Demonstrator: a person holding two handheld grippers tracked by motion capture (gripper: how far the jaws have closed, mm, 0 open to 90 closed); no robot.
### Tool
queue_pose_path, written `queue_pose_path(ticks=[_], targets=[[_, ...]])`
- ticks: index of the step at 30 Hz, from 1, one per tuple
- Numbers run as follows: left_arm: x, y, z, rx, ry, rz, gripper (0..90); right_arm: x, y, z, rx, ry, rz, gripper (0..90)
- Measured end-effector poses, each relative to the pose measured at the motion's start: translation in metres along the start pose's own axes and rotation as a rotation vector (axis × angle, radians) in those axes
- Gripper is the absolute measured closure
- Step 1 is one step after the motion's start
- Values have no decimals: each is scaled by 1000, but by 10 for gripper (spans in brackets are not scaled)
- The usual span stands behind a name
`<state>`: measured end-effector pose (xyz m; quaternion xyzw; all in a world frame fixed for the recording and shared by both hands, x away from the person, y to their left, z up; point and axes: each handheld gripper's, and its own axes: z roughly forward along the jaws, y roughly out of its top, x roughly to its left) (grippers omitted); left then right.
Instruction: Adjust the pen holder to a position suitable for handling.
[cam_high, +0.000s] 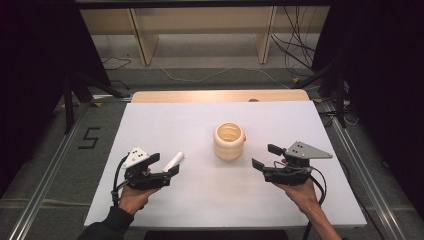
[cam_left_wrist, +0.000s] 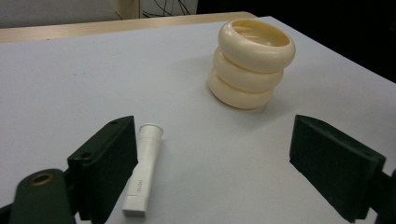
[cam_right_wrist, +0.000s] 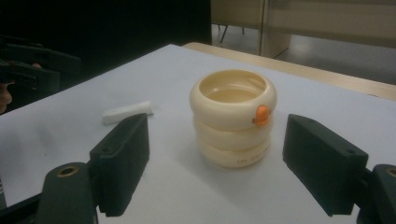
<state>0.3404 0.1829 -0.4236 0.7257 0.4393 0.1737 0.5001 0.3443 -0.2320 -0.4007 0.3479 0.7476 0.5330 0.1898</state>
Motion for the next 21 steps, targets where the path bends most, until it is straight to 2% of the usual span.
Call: queue_pose_path(ticks=[5, 12, 16, 21], targets=[[2, 2, 3, 22, 6, 3, 144, 4, -8, 0, 9, -5, -5, 229], [7, 9, 8, 84, 32, 1, 145, 7, -15, -4, 13, -11, 1, 224], [9, 12, 11, 101, 25, 4, 147, 6, -20, -6, 11, -20, 10, 224], [9, 17, 19, 151, 31, 32, 148, 7, -26, -9, 23, -22, 18, 224]])
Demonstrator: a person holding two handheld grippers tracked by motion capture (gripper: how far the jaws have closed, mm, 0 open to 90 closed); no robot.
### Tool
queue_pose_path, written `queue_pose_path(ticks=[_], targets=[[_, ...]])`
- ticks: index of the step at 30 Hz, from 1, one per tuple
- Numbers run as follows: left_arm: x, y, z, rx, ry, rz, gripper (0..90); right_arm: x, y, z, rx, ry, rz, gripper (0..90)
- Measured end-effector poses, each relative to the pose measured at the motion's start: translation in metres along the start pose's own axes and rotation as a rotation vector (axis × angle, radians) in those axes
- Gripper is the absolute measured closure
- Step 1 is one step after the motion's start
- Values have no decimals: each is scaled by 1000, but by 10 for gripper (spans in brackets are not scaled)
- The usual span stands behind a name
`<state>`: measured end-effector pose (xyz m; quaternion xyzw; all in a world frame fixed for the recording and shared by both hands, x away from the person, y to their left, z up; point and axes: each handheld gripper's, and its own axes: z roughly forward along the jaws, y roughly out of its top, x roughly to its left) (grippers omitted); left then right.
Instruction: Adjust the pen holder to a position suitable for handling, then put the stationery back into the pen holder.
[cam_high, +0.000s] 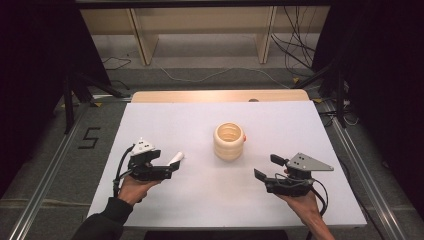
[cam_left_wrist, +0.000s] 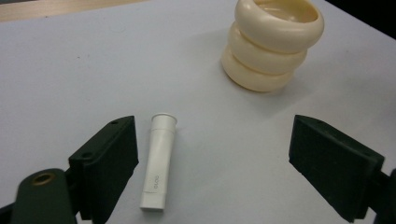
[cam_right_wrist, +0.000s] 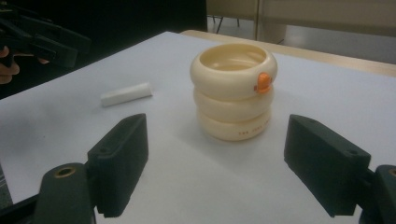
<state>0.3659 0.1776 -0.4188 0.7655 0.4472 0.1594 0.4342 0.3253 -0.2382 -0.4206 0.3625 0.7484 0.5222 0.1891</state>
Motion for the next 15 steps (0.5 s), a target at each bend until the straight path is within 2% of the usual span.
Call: queue_pose_path(ticks=[7, 15], targets=[[0, 4, 10, 72, 9, 20, 148, 1, -3, -1, 12, -4, -5, 221], [6, 10, 20, 147, 41, 47, 149, 0, -5, 1, 20, 3, 0, 222]])
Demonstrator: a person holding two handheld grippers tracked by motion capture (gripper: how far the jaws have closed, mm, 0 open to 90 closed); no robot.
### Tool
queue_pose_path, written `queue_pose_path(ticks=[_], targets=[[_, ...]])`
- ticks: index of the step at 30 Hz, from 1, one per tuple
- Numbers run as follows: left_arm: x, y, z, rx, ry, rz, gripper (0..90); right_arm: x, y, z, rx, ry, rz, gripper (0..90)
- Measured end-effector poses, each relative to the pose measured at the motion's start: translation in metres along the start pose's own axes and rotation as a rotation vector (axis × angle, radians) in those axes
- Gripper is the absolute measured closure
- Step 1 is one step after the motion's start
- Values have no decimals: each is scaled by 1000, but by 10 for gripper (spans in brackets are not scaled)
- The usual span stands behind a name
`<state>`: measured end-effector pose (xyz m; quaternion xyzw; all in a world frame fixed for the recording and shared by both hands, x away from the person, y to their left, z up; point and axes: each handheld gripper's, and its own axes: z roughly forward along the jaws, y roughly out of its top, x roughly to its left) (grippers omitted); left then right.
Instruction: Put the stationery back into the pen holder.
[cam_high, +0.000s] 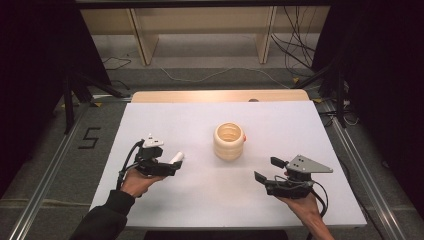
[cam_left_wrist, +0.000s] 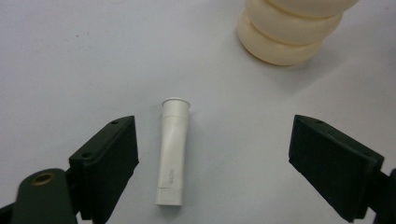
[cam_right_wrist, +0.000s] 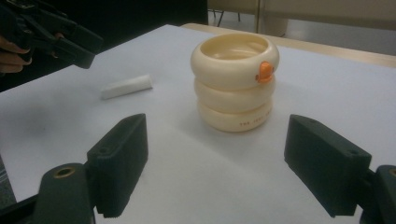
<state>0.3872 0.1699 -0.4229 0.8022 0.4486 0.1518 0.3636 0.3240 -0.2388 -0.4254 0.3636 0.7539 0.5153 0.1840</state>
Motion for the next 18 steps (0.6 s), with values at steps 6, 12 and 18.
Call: queue_pose_path(ticks=[6, 12, 18], targets=[[4, 6, 6, 57, 14, 12, 150, 0, -1, 1, 1, 1, 0, 222], [9, 9, 12, 107, 20, 34, 153, -1, -1, 0, -3, 1, 2, 222], [8, 11, 24, 199, 12, 64, 155, 0, 0, 2, 4, 5, -2, 222]])
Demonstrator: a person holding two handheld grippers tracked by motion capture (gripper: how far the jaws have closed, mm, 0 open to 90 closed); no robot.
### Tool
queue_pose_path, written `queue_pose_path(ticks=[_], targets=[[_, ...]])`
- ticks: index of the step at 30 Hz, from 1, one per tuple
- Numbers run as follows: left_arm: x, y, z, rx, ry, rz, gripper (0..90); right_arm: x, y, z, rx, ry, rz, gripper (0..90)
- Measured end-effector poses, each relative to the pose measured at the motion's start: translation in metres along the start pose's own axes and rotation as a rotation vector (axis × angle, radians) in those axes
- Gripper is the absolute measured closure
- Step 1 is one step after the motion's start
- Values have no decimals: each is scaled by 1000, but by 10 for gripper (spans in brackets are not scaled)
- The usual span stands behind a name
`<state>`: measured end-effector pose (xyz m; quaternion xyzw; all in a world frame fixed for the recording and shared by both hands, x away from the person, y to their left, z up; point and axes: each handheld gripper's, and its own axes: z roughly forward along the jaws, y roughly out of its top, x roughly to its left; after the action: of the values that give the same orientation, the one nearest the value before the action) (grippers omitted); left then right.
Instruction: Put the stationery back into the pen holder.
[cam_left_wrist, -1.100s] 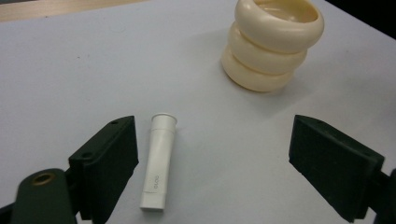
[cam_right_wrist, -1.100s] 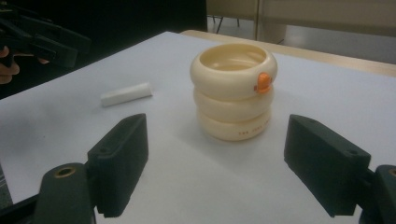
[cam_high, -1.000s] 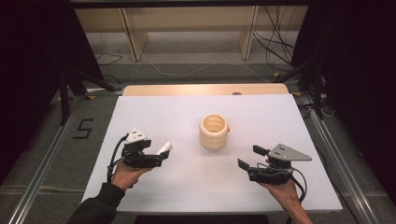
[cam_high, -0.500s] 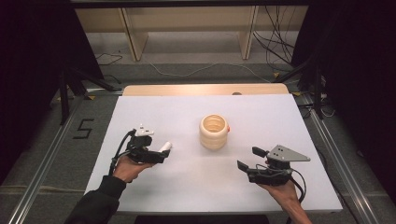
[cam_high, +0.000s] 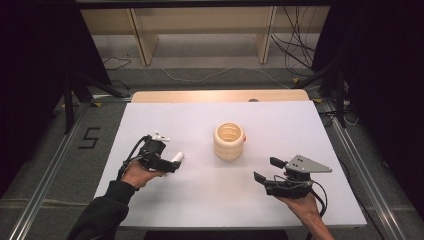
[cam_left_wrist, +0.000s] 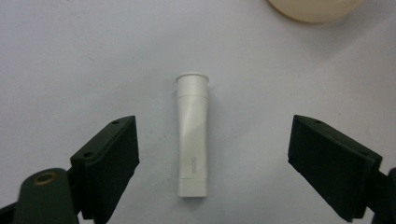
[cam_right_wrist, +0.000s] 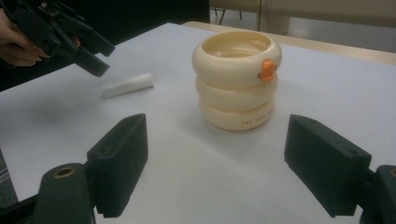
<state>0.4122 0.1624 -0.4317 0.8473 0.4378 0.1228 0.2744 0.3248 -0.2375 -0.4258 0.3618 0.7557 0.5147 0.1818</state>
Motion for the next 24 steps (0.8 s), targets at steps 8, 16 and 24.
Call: queue_pose_path(ticks=[8, 16, 24], targets=[[-4, 14, 16, 133, 8, 46, 176, 1, 1, 0, 0, 3, -2, 224], [2, 20, 29, 224, 2, 66, 279, 1, 1, 1, 5, 7, -6, 225], [7, 20, 39, 276, 15, 70, 384, 2, 1, 1, 5, 11, -5, 229]])
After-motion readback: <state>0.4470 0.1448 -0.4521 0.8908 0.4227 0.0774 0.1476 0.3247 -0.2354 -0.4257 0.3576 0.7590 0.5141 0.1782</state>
